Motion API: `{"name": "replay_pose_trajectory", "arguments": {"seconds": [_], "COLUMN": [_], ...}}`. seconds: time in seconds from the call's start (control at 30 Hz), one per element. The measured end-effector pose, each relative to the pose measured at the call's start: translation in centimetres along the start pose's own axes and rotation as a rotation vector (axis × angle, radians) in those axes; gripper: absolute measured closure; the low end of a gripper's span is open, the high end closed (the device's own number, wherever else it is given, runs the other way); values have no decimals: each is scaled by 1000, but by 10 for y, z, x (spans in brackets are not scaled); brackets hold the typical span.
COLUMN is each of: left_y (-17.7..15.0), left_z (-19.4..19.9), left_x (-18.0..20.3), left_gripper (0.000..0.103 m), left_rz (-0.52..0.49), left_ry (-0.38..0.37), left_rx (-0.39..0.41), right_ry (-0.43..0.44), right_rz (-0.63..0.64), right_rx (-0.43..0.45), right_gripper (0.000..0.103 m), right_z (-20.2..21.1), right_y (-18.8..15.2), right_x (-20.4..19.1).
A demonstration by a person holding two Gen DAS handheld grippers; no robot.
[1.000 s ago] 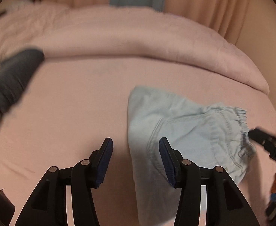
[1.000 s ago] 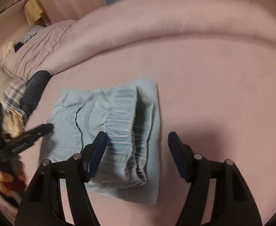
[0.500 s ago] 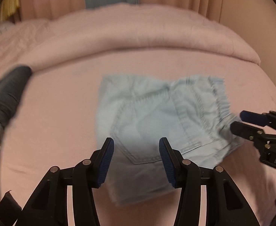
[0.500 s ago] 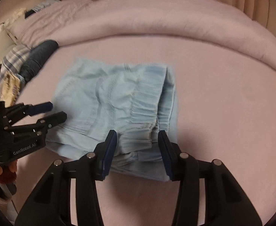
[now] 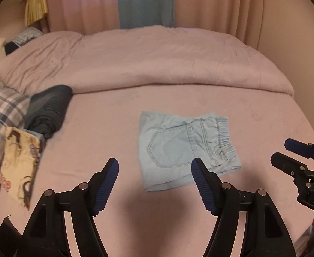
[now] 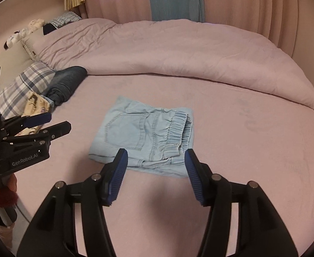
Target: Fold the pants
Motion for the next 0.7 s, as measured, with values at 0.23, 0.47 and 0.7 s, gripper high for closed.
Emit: {"name": "replay_pose_trajectory", "arguments": {"seconds": [0.23,0.47,0.7], "left_y": [5,11,13], "left_z": [53,79,81], "left_x": [4,8,13], "left_gripper": [32,32,32], "left_rz": [4,11,16], "left_ry": [65,35,35], "left_rx": [28,65,67], "right_ry": [-9,-10,-25], "right_rz": [-15,-3,36], "right_rx": [-21,-17,9], "right_gripper": [46,46,46], "right_z": [40,71,88], "right_y": [2,12,15], "right_x": [-8,-17,-27]}}
Point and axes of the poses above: each gripper's, at about its wrist camera, not at the fingertips, and z roughly against the way its jaws point, x to its right, y to its top, the point moved 3 cm from there along -z, roughly the way its jaws point, and after that the axes turned 6 degrees about -x, right-handed, at the moved point
